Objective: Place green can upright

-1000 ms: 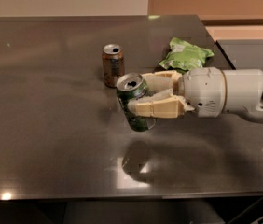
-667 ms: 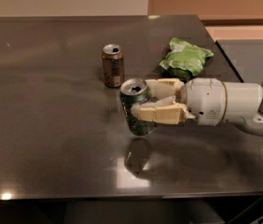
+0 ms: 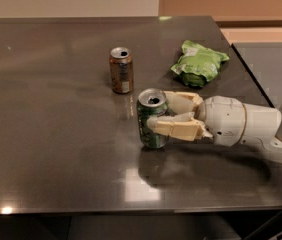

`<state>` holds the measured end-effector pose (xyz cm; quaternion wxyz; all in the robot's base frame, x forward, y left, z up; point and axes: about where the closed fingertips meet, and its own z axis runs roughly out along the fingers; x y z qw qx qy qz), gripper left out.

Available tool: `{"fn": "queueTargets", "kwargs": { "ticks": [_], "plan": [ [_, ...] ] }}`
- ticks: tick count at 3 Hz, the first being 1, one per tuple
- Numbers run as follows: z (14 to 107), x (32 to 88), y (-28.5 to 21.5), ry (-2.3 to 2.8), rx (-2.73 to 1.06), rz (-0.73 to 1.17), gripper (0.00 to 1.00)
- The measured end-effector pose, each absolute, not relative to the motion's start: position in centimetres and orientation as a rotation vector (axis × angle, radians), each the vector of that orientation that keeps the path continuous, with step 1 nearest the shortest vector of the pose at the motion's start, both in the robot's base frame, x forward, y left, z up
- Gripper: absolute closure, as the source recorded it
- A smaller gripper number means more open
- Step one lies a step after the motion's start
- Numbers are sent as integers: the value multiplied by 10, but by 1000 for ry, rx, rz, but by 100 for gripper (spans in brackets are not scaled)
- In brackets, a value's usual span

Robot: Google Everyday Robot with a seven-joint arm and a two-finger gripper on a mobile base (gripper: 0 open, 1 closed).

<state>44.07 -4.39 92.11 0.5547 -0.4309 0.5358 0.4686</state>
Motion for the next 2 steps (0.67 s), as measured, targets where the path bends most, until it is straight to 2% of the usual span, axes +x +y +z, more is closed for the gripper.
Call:
{"fn": "queueTargets", "kwargs": {
  "ticks": [2],
  "plan": [
    [916,441,-48,1246,-999,1098,35]
  ]
}}
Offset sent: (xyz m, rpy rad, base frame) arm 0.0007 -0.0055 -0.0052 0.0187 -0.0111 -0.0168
